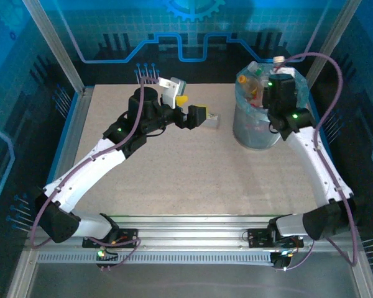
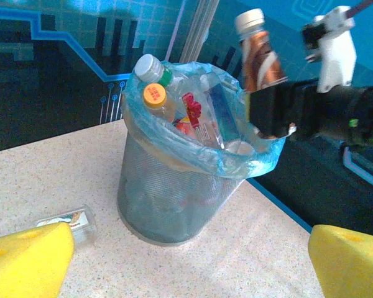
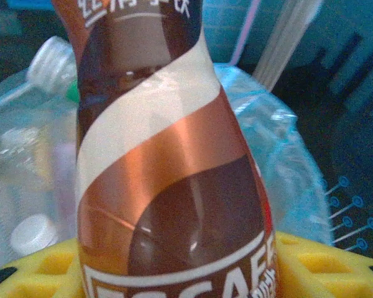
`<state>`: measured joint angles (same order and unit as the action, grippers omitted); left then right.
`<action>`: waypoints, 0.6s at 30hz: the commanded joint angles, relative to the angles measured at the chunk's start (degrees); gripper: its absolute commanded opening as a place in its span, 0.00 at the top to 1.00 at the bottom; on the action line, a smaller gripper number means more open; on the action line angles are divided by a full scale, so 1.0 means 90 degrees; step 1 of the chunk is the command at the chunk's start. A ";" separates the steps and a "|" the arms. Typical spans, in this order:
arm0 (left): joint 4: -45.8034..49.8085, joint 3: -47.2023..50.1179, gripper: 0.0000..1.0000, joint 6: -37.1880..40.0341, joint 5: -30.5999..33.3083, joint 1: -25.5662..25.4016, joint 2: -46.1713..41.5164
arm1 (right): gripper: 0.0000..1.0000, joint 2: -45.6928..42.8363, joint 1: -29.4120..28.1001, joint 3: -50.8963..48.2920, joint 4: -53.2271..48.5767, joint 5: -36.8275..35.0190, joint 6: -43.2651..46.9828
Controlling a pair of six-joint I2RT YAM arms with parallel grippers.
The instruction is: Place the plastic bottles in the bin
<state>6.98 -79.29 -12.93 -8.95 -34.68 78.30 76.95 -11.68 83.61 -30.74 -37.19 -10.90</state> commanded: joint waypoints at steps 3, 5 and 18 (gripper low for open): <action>-0.0147 -0.0008 0.02 0.0193 -0.0054 -0.0025 0.0232 | 0.44 -0.0277 0.0646 -0.0284 0.0358 0.0834 -0.0818; -0.0077 -0.0136 0.02 0.0167 -0.0126 -0.0029 0.0343 | 0.44 -0.0242 0.0873 -0.0336 0.0349 0.1086 -0.0958; 0.0169 0.0046 0.02 -0.0033 0.0047 -0.0028 0.0263 | 0.40 0.0230 0.1206 -0.0134 0.0380 0.1987 -0.1212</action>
<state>7.73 -79.31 -13.19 -9.21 -34.68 82.17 79.50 -0.95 81.34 -28.86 -20.49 -20.78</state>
